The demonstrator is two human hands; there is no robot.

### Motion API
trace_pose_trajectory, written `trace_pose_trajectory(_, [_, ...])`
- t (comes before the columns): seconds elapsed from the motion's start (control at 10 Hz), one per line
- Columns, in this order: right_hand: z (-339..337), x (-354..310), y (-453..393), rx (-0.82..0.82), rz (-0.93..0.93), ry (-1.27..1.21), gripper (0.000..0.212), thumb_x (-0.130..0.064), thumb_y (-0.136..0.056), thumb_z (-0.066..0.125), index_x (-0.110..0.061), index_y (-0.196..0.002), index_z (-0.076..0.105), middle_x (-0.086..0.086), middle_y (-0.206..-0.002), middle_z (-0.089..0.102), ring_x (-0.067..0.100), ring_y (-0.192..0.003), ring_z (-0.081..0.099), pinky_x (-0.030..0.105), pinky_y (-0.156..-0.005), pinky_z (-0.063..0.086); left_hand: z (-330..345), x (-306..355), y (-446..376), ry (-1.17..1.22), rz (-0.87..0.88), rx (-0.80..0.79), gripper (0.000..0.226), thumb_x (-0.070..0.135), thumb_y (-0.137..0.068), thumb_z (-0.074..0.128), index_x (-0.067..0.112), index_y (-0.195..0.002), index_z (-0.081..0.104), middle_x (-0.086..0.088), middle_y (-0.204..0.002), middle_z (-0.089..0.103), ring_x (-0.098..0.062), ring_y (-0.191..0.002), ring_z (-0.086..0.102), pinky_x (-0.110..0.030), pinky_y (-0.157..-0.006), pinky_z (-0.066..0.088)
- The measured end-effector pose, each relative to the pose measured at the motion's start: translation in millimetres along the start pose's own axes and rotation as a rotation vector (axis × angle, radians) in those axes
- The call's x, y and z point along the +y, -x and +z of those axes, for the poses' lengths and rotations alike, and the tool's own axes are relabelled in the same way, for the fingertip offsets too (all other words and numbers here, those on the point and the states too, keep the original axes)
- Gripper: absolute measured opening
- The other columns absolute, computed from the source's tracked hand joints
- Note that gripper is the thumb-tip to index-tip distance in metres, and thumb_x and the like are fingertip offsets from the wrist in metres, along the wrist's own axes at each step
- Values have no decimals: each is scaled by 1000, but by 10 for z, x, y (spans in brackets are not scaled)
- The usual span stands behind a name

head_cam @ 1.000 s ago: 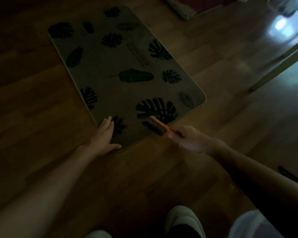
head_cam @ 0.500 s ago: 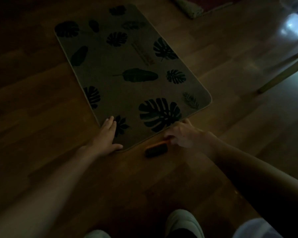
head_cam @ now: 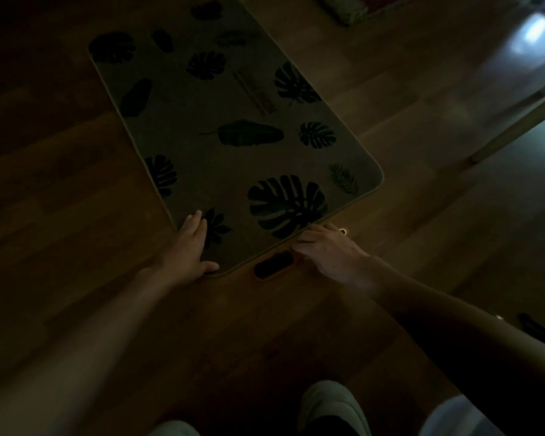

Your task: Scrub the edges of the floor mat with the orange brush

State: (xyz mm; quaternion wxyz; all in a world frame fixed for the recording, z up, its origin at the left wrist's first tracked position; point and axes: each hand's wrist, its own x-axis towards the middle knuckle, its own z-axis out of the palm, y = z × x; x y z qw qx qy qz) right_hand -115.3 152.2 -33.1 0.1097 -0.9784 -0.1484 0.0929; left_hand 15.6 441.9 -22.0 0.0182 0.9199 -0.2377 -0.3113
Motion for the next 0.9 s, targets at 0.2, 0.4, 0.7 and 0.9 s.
trace_pose_trajectory(0.2, [-8, -2, -45, 62, 39, -12, 40, -11, -82, 73, -24, -119, 70, -3, -122, 65, 25, -108, 60, 40, -85, 47, 9, -13, 8, 16, 6, 12, 105, 42, -89, 71, 10, -158, -1, -4, -165, -17, -20, -152, -12, -38, -124, 9])
trace_pose_trajectory(0.4, [-6, -14, -15, 106, 53, -15, 43, -8, -80, 76, -23, -119, 70, -2, -122, 65, 26, -110, 60, 42, -84, 49, 29, -18, 18, 37, 10, 29, 105, 40, -88, 72, 11, -158, 0, -2, -165, -16, -19, -152, -12, -38, -124, 10])
trace_pose_trajectory(0.7, [-81, 18, -11, 186, 92, -87, 37, -24, -92, 63, -23, -128, 65, -1, -127, 62, 23, -119, 53, 43, -93, 45, -107, 93, -22, -36, -28, 31, 99, 46, -83, 76, 18, -158, 17, -5, -165, 3, -26, -151, 4, -43, -122, 19])
trace_pose_trajectory(0.9, [-283, 102, -249, 357, 192, -268, 32, -15, -97, 59, -12, -127, 66, 6, -115, 65, 21, -105, 59, 29, -89, 50, -380, 205, -101, 124, 20, 111, 78, 45, -84, 75, 31, -149, 33, 0, -147, 35, -24, -137, 33, -47, -110, 34])
